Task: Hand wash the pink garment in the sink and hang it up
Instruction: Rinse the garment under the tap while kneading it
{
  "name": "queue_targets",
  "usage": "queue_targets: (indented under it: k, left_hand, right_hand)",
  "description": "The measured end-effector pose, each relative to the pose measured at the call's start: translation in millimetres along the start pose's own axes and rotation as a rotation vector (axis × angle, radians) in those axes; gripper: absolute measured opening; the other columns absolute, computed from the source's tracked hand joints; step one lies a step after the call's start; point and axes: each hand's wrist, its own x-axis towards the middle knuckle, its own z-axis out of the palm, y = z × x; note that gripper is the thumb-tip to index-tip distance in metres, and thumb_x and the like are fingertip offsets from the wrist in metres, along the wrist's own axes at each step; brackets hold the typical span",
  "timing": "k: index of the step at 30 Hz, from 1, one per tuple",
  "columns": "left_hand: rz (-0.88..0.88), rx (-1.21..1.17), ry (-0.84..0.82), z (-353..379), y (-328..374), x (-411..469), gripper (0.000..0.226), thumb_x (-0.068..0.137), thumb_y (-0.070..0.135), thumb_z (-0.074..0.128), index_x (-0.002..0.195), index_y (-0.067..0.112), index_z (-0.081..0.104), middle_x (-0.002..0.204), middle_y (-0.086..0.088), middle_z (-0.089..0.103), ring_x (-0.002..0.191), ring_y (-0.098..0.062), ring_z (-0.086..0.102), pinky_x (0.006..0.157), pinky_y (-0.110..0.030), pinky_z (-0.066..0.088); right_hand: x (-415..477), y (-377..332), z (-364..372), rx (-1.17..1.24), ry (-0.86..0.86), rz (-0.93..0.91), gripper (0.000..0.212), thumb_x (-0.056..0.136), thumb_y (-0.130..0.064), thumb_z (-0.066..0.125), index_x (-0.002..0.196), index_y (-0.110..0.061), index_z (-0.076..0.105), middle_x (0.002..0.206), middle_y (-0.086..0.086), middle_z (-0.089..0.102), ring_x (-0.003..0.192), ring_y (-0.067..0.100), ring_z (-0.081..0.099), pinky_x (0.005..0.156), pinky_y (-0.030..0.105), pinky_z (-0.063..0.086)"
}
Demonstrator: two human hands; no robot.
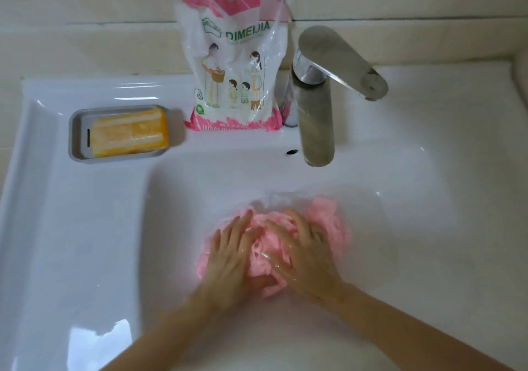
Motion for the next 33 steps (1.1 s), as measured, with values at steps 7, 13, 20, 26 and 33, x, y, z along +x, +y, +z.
queue_targets:
  k: [7,13,20,26,33]
  left_hand:
    - [-0.127,0.165,0.15,31,11,20,0.063,0.075,0.044,0.049,0.125,0.007,0.057,0.118,-0.015,0.062,0.103,-0.034,0.057,0.078,-0.047,0.049]
    - [-0.06,0.222,0.318,39,6,47,0.018,0.091,0.004,0.049,0.091,0.003,0.067,0.082,-0.015,0.061,0.073,-0.029,0.059,0.064,-0.034,0.051]
    - [-0.049,0.047,-0.118,2,1,84,0.059,0.098,0.053,0.03,0.129,0.008,0.053,0.119,-0.012,0.062,0.109,-0.03,0.059,0.093,-0.036,0.044]
    - [0.031,-0.009,0.082,-19,-5,76,0.037,0.079,0.032,0.071,0.104,0.009,0.057,0.093,-0.007,0.064,0.084,-0.029,0.062,0.061,-0.028,0.039]
    - [0.433,0.06,0.06,-13,-9,5,0.083,0.046,0.04,0.086,0.12,0.023,0.052,0.099,0.003,0.056,0.085,-0.018,0.053,0.073,-0.03,0.039]
  right_hand:
    - [19,5,47,-0.239,0.167,-0.039,0.051,0.086,-0.048,0.039,0.129,-0.022,0.045,0.122,0.013,0.062,0.101,0.032,0.052,0.086,0.044,0.042]
    - [41,17,52,-0.211,0.298,-0.07,0.039,0.097,-0.04,0.024,0.104,-0.017,0.055,0.095,0.008,0.069,0.086,0.025,0.062,0.077,0.035,0.052]
    - [78,13,30,0.135,0.198,0.137,0.038,0.086,-0.033,0.04,0.068,-0.012,0.067,0.066,0.005,0.068,0.064,0.025,0.066,0.069,0.033,0.055]
    - [73,10,-7,0.355,0.003,0.315,0.027,0.097,-0.038,0.048,0.095,-0.016,0.064,0.077,0.0,0.065,0.072,0.019,0.06,0.065,0.028,0.039]
    - [34,39,-51,0.225,-0.192,0.434,0.018,0.095,-0.037,0.052,0.098,-0.021,0.061,0.09,-0.003,0.069,0.086,0.021,0.063,0.074,0.03,0.046]
